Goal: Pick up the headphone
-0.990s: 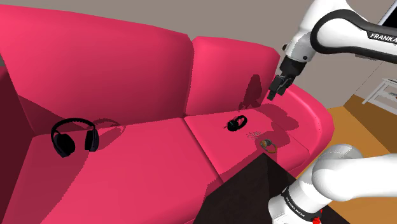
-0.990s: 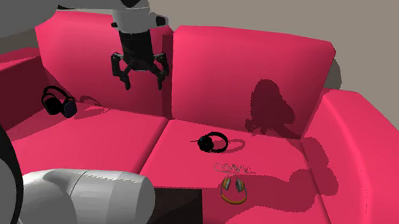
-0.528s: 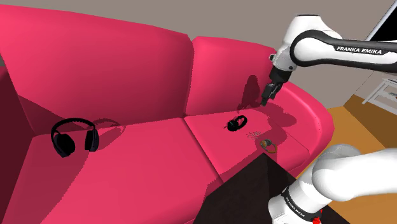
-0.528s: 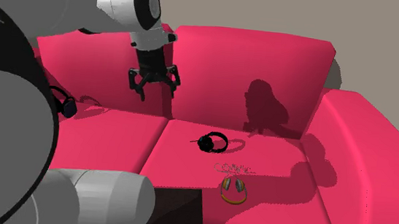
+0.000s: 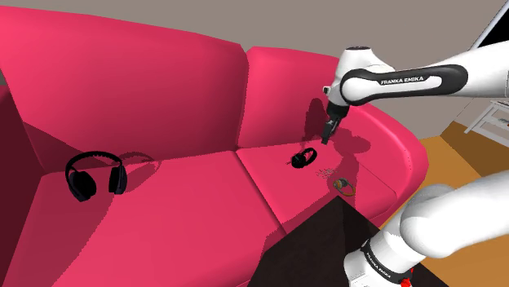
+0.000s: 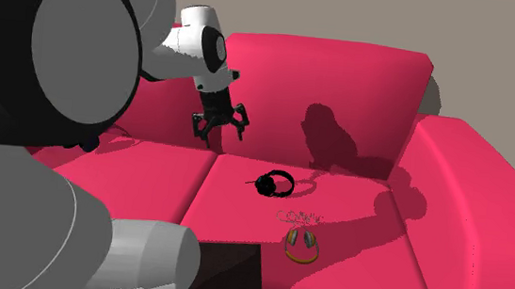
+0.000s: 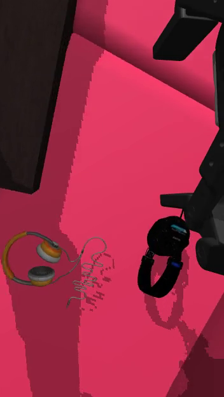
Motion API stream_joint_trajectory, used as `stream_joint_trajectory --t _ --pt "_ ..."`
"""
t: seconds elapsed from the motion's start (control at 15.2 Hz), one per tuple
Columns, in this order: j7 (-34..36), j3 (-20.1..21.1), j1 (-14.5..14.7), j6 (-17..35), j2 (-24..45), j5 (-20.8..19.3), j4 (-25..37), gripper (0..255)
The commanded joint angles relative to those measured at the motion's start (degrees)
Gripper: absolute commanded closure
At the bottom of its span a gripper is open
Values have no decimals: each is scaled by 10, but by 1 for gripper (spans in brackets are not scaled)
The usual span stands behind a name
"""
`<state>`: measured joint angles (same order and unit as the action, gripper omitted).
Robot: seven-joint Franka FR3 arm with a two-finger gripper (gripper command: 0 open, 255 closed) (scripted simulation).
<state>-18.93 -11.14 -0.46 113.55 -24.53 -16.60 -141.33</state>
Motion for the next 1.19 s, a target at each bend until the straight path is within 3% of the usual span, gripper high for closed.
stream_joint_trajectory --t 0.0,0.53,1.12 --pt "-19 -8 0 34 41 -15 4 0" --pt "-87 -33 -6 152 223 -63 57 0" --pt "-146 -40 -21 246 435 -110 169 0"
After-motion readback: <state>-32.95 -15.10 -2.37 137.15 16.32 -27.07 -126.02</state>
